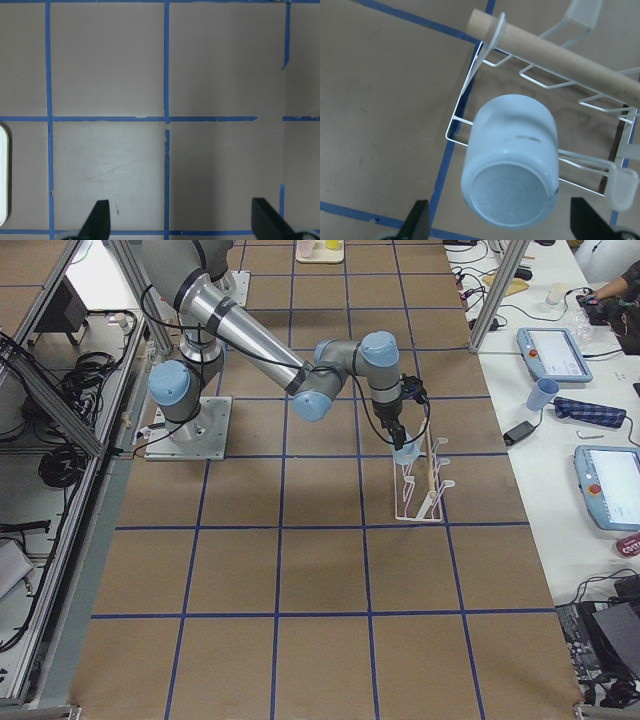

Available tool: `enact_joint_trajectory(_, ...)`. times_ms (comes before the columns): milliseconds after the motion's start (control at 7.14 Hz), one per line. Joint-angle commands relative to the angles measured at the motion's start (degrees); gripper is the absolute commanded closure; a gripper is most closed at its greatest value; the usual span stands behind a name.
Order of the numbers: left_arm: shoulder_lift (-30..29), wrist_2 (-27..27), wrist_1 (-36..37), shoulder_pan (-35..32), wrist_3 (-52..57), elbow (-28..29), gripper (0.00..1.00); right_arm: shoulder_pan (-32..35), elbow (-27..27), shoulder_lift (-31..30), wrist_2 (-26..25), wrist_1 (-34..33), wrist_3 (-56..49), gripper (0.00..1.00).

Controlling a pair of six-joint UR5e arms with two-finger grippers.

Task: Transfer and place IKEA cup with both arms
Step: 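Move the right gripper to the light blue cup on the wire rack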

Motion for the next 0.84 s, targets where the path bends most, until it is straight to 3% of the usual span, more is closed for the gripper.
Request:
enact_joint_trajectory(0, 0.0, 0.0, 0.0, 0.0, 0.0, 0.0, 0.0, 0.01, -0.08, 1.59, -0.15, -0.1, -0.01, 0.0)
enact_joint_trajectory(700, 0.0, 0.0, 0.0, 0.0, 0.0, 0.0, 0.0, 0.19, -0.6, 1.6, -0.15, -0.28, 0.08, 0.04)
